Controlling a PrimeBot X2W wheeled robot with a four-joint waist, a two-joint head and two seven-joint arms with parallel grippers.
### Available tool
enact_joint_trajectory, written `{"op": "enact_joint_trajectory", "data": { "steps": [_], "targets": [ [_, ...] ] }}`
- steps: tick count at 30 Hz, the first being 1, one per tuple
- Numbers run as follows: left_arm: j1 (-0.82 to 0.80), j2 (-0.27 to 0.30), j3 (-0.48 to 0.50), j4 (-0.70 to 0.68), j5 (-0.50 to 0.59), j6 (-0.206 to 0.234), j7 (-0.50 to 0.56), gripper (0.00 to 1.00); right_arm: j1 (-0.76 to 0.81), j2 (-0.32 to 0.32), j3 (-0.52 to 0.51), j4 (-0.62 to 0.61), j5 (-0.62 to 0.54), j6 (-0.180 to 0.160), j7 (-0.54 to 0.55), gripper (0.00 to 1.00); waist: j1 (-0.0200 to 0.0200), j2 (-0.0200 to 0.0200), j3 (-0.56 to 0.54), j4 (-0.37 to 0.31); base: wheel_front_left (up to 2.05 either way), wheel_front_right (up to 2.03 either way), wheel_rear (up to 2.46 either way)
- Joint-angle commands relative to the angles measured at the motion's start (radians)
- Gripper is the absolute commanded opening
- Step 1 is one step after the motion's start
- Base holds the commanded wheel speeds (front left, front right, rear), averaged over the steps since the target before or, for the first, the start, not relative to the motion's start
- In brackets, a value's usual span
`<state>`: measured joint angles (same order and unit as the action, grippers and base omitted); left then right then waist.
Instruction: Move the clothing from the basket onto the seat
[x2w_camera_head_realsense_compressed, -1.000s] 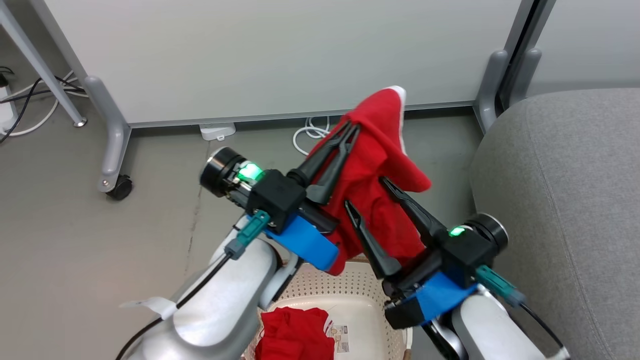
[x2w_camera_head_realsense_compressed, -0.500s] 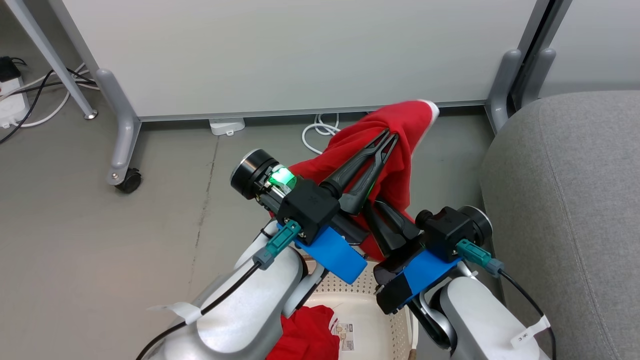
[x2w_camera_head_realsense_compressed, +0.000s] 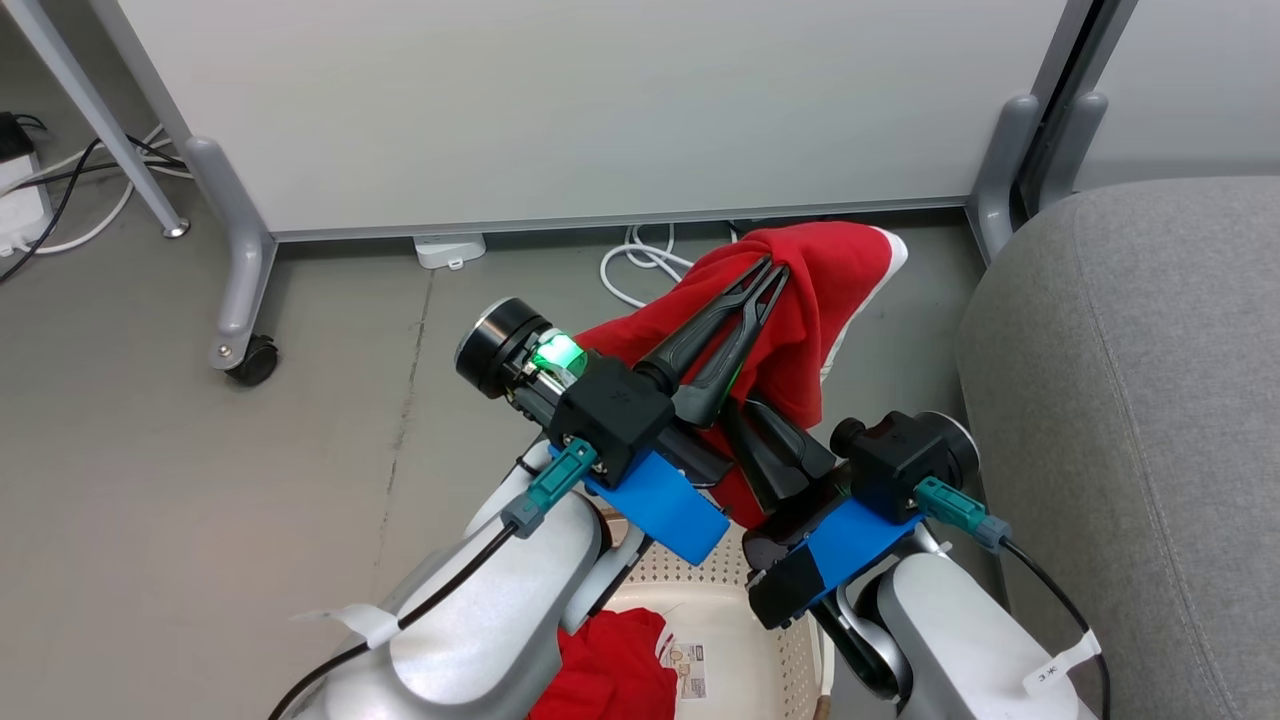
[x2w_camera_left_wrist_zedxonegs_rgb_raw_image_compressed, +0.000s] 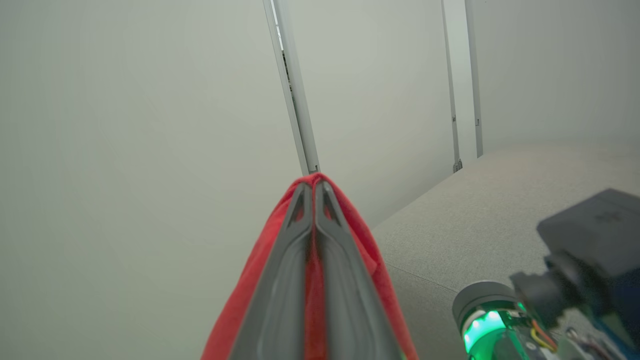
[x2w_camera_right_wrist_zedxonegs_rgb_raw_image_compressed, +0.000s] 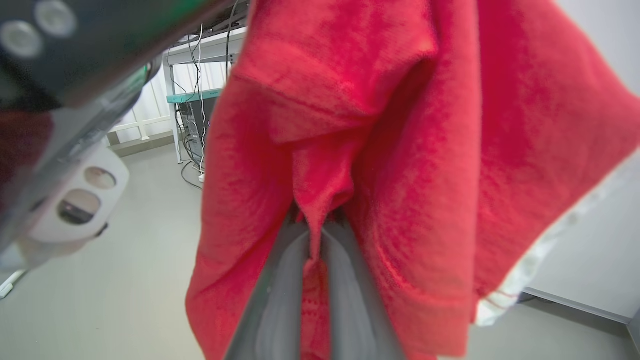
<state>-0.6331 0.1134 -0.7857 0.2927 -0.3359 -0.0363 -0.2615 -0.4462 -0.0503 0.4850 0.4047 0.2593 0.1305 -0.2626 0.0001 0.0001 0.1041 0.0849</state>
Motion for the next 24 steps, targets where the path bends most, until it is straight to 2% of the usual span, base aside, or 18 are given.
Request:
{"op": "enact_joint_trajectory", "data": {
  "steps": [1, 8, 10, 11, 12, 24],
  "targets": [
    [-0.008, 0.002, 0.002, 0.001, -0.001, 0.0, -0.004, 0.0, -0.004, 0.0, 0.001, -0.004, 0.0, 0.0, -0.004, 0.0, -0.0001, -0.0001, 0.004, 0.001, 0.0, 0.0, 0.0],
    [-0.019, 0.006, 0.002, 0.005, 0.002, -0.003, -0.005, 0.0, -0.012, 0.0, 0.007, -0.006, 0.006, 0.0, -0.003, 0.0, -0.0001, -0.0001, 0.01, 0.004, 0.0, 0.0, 0.0],
    [-0.021, 0.005, 0.007, 0.006, 0.006, 0.008, -0.005, 0.0, -0.013, 0.0, 0.01, -0.007, 0.006, 0.0, -0.003, 0.0, -0.0001, -0.0001, 0.011, 0.004, 0.0, 0.0, 0.0],
    [-0.02, 0.005, 0.008, 0.006, 0.01, 0.012, -0.005, 0.46, -0.013, 0.0, 0.011, -0.007, 0.006, 0.0, -0.003, 0.0, -0.0001, -0.0001, 0.011, 0.004, 0.0, 0.0, 0.0],
    [-0.019, 0.004, 0.007, 0.007, 0.012, 0.015, -0.005, 1.0, -0.013, 0.0, 0.012, -0.008, 0.007, 0.0, -0.003, 0.0, -0.0001, -0.0001, 0.011, 0.004, 0.0, 0.0, 0.0],
    [-0.012, 0.003, 0.006, 0.001, 0.023, 0.019, -0.005, 1.0, -0.007, 0.0, 0.008, -0.011, 0.002, 0.0, -0.004, 0.0, -0.0001, -0.0001, 0.02, -0.001, 0.0, 0.0, 0.0]
  ]
}}
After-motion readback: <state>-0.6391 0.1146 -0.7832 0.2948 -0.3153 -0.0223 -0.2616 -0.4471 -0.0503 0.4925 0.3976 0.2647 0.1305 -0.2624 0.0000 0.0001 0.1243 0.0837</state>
